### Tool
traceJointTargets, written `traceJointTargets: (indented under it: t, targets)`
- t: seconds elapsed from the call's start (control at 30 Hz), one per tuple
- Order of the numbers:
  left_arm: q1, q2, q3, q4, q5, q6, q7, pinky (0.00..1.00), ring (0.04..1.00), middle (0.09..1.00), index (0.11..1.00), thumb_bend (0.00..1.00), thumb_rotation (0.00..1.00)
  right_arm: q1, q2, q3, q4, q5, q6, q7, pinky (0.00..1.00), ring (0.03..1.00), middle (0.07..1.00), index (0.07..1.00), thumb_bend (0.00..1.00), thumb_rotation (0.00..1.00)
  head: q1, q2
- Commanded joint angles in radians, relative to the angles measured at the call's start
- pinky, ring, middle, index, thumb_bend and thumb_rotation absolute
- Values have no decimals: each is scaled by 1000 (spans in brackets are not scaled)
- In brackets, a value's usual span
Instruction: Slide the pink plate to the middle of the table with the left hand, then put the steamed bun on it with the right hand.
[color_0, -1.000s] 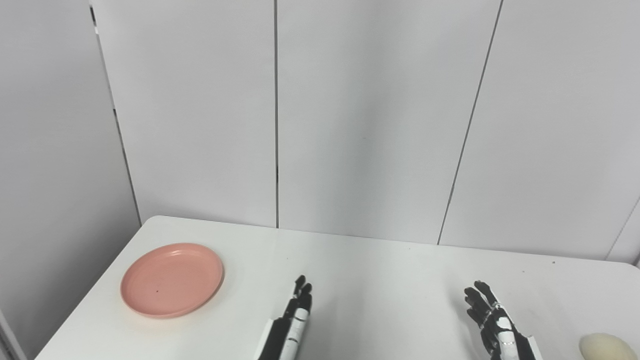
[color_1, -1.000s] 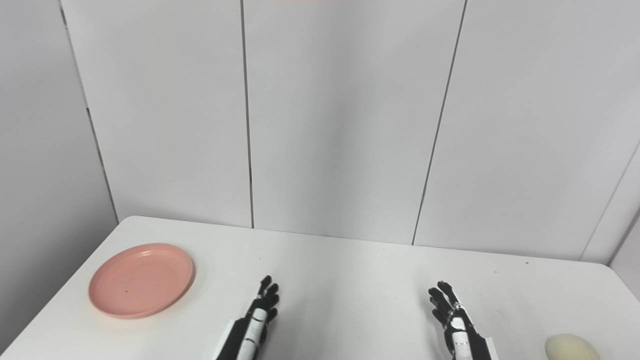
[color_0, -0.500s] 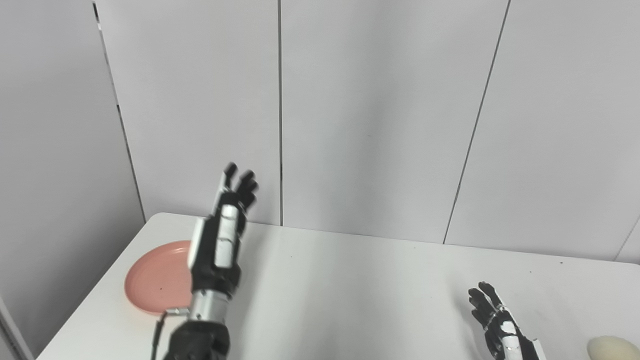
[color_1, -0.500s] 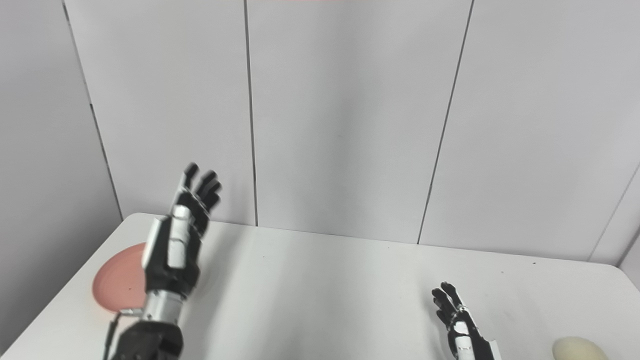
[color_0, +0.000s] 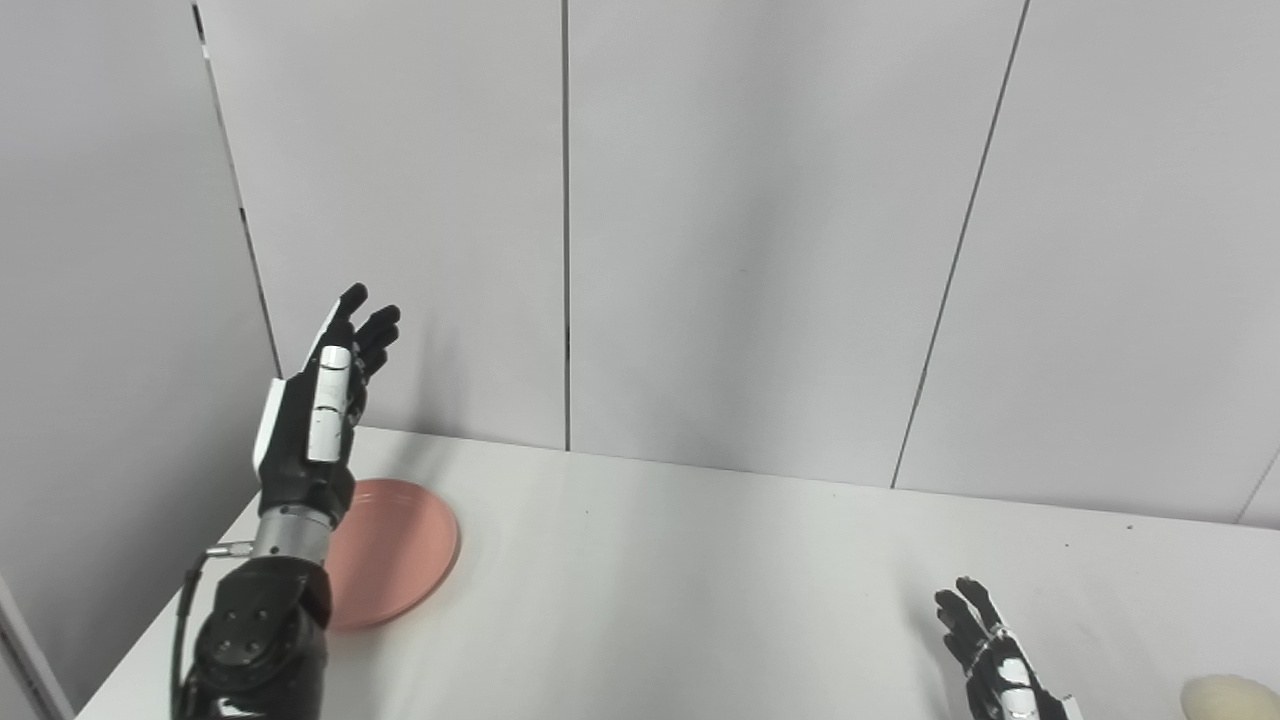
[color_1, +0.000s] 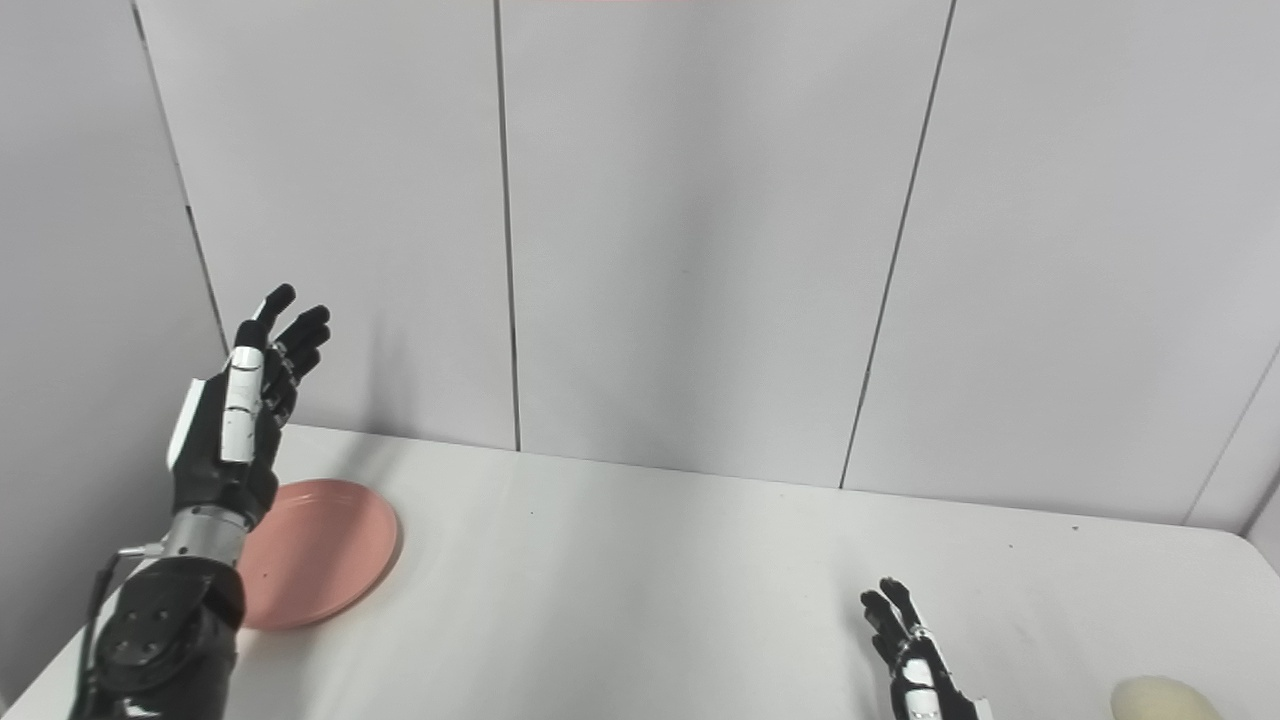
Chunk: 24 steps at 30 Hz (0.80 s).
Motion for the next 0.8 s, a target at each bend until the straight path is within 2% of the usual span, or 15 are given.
traceJointTargets:
  t: [0.0, 0.07, 0.23, 0.43, 0.53, 0.67, 0.77]
  targets:
    - [-55, 47, 18, 5, -29, 8, -24, 937, 887, 853, 862, 790, 966, 68, 23, 10, 33, -1, 22, -7, 960, 926, 894, 921, 673, 1000, 0, 0]
    - [-56, 64, 23, 20, -39, 11, -34, 934, 885, 851, 857, 788, 964, 70, 23, 10, 29, -1, 25, -9, 959, 925, 892, 920, 677, 1000, 1, 2]
    - [-66, 160, 55, 110, -90, 0, -109, 909, 850, 827, 857, 785, 967, 70, 22, 12, 30, 4, 25, -6, 970, 931, 895, 926, 674, 1000, 0, -1]
    - [-81, 228, 84, 283, -131, -97, -188, 866, 823, 808, 840, 800, 954, 72, 24, 12, 18, 2, 41, -10, 967, 932, 894, 927, 674, 1000, -1, 0]
    - [-85, 242, 84, 364, -130, -159, -212, 820, 803, 797, 829, 785, 948, 73, 23, 12, 20, 0, 37, -9, 965, 930, 892, 927, 676, 1000, -3, 3]
    - [-94, 241, 97, 489, -150, -253, -233, 806, 802, 809, 803, 764, 935, 75, 19, 10, 20, -1, 39, -8, 969, 933, 895, 932, 686, 1000, -3, 5]
    - [-106, 237, 101, 565, -160, -301, -239, 809, 799, 796, 816, 763, 935, 76, 19, 9, 17, 3, 44, -8, 969, 931, 889, 934, 676, 1000, -3, 7]
